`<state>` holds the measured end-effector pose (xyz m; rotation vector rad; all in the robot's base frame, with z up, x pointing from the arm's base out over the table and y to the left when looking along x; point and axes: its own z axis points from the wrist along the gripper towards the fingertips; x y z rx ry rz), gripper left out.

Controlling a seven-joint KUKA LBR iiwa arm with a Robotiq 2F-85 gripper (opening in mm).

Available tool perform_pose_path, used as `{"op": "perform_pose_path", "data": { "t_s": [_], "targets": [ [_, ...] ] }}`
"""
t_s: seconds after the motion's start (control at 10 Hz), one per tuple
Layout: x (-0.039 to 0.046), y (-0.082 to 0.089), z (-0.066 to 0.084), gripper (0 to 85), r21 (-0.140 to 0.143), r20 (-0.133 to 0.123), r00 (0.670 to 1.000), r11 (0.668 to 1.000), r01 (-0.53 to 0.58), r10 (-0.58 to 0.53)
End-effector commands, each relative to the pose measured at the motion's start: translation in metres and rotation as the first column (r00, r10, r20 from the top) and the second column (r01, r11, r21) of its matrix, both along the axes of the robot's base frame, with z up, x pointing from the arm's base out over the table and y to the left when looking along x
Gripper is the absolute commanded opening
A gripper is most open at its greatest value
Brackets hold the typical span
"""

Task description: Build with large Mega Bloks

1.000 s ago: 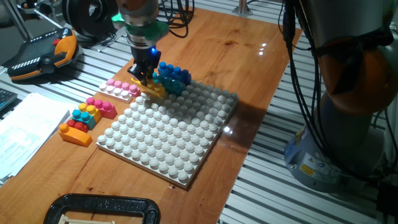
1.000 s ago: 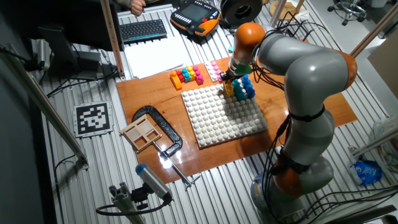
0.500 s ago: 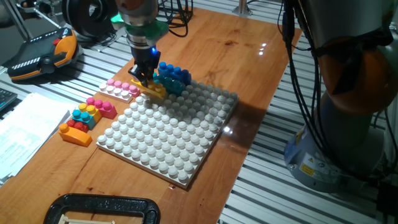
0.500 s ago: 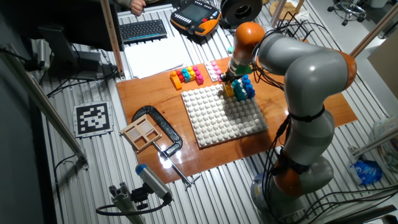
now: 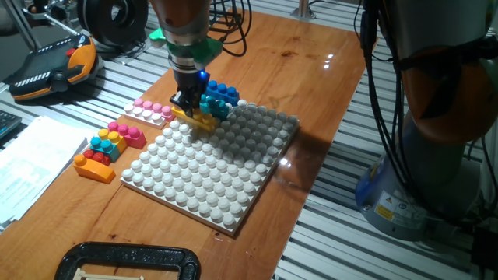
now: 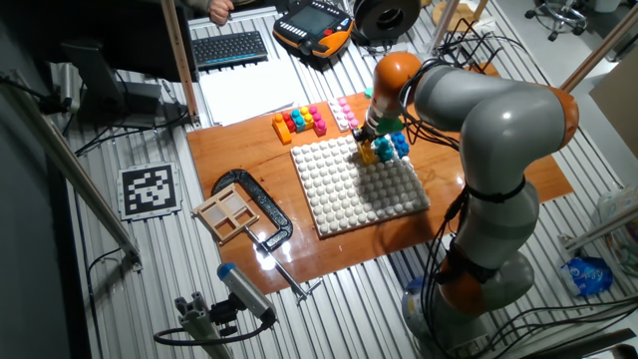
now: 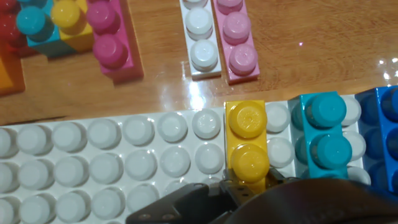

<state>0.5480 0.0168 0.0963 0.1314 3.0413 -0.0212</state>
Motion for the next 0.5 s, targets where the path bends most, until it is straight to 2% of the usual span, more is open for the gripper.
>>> {"op": "perform_pose_path", "data": {
  "t_s": [0.0,0.4],
  "targets": [
    [-0.0004,0.0002,-0.0013,0.0,0.000,0.003,1.000,1.000,-0.002,0.002],
    [-0.0015,0.0002,-0.0103,0.0,0.010,0.011,1.000,1.000,-0.010,0.010]
  ]
}}
